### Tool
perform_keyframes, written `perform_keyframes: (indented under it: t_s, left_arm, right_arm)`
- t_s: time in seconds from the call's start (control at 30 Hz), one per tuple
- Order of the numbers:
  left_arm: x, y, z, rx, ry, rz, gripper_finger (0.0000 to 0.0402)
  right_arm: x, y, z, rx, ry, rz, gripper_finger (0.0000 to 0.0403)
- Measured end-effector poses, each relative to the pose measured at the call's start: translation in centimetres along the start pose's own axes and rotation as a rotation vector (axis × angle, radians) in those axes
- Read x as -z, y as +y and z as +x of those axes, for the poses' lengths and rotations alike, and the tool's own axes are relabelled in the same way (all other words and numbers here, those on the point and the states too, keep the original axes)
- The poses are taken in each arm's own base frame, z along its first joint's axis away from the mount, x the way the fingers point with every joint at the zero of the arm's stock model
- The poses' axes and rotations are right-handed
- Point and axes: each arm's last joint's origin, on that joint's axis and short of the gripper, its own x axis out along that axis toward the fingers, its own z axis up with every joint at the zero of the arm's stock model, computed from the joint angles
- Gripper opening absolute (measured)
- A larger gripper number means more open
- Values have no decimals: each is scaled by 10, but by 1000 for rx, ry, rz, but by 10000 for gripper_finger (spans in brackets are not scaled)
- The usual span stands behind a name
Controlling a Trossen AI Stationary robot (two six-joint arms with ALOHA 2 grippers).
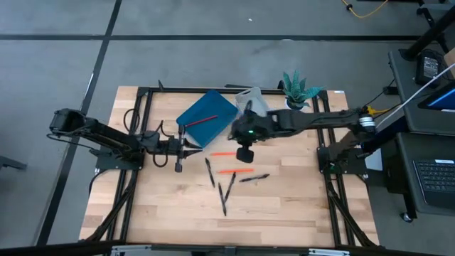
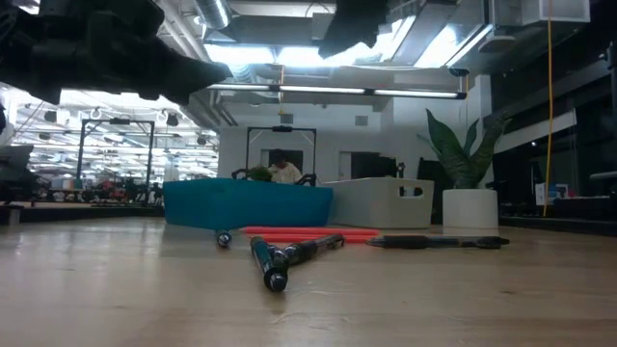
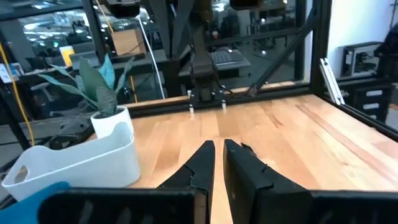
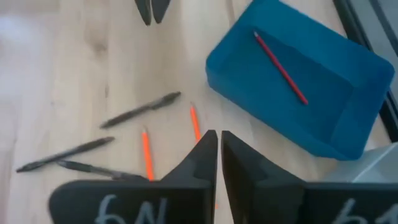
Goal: Sort pens & pencils
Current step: Put the orange pencil into the blue bin
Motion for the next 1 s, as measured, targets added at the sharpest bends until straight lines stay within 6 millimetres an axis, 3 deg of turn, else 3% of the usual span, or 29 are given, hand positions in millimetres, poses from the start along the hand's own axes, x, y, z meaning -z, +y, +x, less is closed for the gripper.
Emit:
perform_keyframes:
  t_s: [0.3,0.43,0.57,0.7,1.0]
  left_arm:
    - [-2,-12,-2,67,-6,0,27]
    - [-2,-15,-2,84,-6,0,27]
    - [-1,-16,-2,90,9,-32,27]
    - [1,-17,-2,92,30,-54,27]
    - [7,-16,-2,68,92,-69,27]
  right_arm:
    - [61,-13,-16,-27,-264,25,25]
    - [82,-13,-9,-25,-302,-13,25]
    - [92,-16,5,-15,-304,-6,25]
    - [103,-25,24,-55,-172,50,26]
    - [104,-30,55,-112,-23,-11,33]
